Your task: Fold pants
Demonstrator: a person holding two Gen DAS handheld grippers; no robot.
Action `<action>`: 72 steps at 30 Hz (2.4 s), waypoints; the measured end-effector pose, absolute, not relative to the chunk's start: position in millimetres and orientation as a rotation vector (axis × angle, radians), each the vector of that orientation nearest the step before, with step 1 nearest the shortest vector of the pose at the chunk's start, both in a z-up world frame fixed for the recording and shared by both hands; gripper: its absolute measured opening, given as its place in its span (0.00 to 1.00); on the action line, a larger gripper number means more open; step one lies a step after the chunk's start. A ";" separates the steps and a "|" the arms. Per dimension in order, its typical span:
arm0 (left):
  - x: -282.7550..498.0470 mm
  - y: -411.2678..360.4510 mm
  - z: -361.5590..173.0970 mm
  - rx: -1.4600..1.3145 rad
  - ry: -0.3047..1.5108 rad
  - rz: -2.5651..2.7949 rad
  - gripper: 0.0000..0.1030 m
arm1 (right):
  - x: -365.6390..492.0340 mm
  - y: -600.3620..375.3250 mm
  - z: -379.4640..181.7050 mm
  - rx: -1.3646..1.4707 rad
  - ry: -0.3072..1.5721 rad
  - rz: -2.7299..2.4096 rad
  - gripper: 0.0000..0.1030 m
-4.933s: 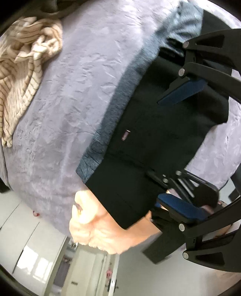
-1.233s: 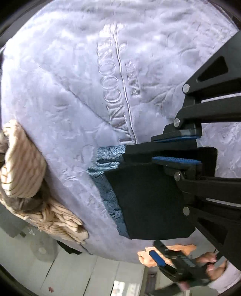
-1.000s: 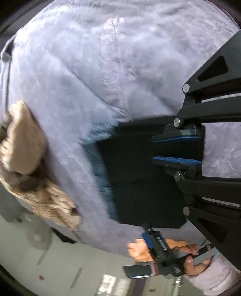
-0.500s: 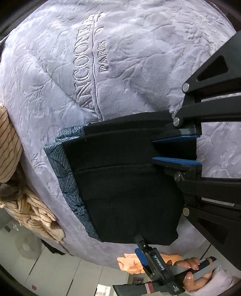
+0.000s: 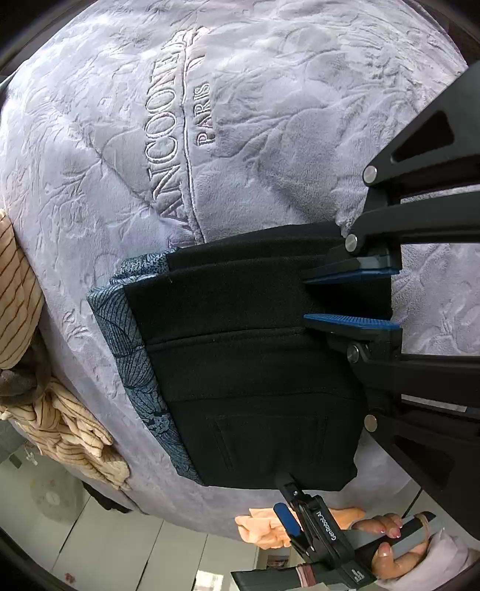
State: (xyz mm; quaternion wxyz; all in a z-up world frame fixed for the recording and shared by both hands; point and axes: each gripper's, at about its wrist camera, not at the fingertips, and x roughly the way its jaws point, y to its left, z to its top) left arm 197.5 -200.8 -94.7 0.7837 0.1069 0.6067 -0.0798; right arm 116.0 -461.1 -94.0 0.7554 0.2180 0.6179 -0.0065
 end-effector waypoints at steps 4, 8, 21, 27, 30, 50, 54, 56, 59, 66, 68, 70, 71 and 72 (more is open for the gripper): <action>198.5 -201.4 -95.6 0.231 1.314 -0.177 0.89 | 115.8 -461.0 -94.0 0.481 1.352 -0.009 0.18; 203.2 -199.2 -92.5 0.222 1.316 -0.181 0.89 | 115.3 -461.3 -92.2 0.489 1.349 -0.008 0.21; 278.2 -210.3 -85.6 0.128 1.263 -0.148 0.89 | 180.2 -475.8 -68.6 0.442 1.248 -0.052 0.61; 297.5 -213.4 -112.4 0.127 1.271 -0.080 1.00 | 209.2 -479.5 -100.4 0.381 1.313 -0.121 0.61; 302.8 -205.6 -117.9 0.072 1.306 -0.081 1.00 | 213.9 -480.4 -106.5 0.386 1.308 -0.130 0.67; 237.6 -197.4 -105.1 0.107 1.414 -0.215 1.00 | 121.8 -499.0 -103.4 0.638 1.344 -0.115 0.75; 224.8 -195.5 -109.3 0.096 1.441 -0.230 1.00 | 110.4 -497.7 -106.7 0.676 1.344 -0.121 0.76; 220.9 -194.6 -110.6 0.087 1.447 -0.233 1.00 | 107.8 -495.9 -107.0 0.685 1.342 -0.124 0.76; 218.5 -194.2 -111.7 0.081 1.448 -0.234 1.00 | 104.9 -493.9 -107.4 0.696 1.339 -0.126 0.76; 219.9 -190.9 -115.6 0.062 1.460 -0.239 1.00 | 100.9 -493.4 -109.0 0.715 1.339 -0.124 0.77; 217.8 -189.2 -118.3 0.051 1.467 -0.240 1.00 | 101.5 -493.0 -109.1 0.714 1.341 -0.122 0.77; 216.4 -185.9 -119.9 0.041 1.473 -0.241 1.00 | 101.1 -492.9 -109.7 0.716 1.341 -0.119 0.77; 216.1 -184.1 -120.9 0.037 1.477 -0.241 1.00 | 101.2 -492.9 -110.2 0.717 1.342 -0.117 0.77; 216.3 -183.4 -122.0 0.033 1.481 -0.241 1.00 | 101.2 -492.9 -110.5 0.719 1.342 -0.116 0.77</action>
